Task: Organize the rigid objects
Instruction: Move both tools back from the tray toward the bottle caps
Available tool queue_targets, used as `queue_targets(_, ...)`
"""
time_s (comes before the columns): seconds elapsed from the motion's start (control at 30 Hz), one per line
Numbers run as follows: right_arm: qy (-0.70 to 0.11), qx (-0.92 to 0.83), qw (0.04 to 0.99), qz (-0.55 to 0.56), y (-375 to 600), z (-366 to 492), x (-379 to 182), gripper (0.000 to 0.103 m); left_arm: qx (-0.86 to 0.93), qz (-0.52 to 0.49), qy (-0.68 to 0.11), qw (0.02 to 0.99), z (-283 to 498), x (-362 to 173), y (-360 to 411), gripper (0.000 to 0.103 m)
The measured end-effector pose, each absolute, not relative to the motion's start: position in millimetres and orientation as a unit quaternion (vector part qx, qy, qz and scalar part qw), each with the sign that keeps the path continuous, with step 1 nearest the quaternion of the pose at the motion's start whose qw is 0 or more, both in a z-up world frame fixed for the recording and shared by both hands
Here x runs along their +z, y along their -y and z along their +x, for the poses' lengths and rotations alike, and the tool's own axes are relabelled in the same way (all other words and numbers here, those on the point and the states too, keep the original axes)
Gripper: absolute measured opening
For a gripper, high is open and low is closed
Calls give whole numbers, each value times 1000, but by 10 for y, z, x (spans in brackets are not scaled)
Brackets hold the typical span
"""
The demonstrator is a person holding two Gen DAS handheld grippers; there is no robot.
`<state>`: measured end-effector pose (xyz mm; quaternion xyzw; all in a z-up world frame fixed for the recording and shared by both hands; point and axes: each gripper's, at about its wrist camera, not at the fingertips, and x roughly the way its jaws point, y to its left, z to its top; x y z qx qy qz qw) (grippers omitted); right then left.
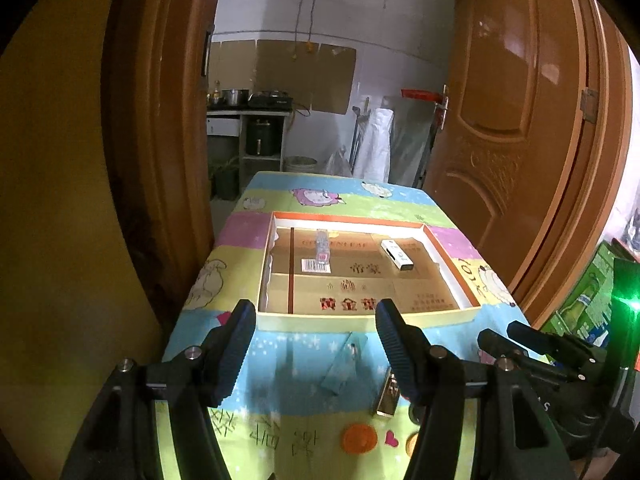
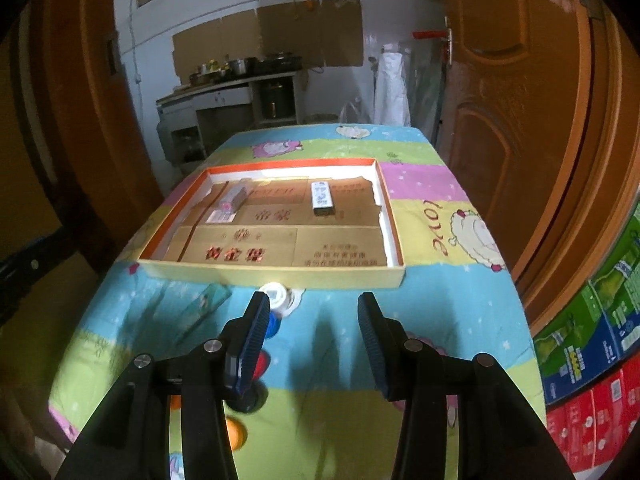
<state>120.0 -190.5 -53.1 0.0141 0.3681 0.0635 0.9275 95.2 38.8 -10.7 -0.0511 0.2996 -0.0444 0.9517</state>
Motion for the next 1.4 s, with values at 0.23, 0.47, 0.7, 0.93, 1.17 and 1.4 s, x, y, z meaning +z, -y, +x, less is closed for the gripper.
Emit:
queue_targets(0.23, -378, 88, 922, 16, 1849, 975, -647, 47, -55, -51, -317, 945, 827, -279, -360, 62)
queue_targets(0.47, -394, 106, 913, -3, 1716, 778, -899, 47, -62, -48, -338, 938, 760, -476, -319, 62)
queue_targets(0.7, -407, 143, 902, -19, 1538, 624, -1114, 47, -66, -53, -354, 931, 700, -646, -324, 62)
queue_targets(0.93, -420, 158, 893, -36, 1390, 587, -1281, 47, -71, -56, -368, 926, 674, -787, -338, 62)
queue_targets(1.17, -420, 148, 894, -56, 1319, 602, -1362, 47, -79, -52, -382, 919, 682, -915, -324, 62)
queue_targets(1.4, -413, 149, 895, -80, 1290, 608, -1379, 45, -97, -35, -392, 914, 686, -1005, -225, 62)
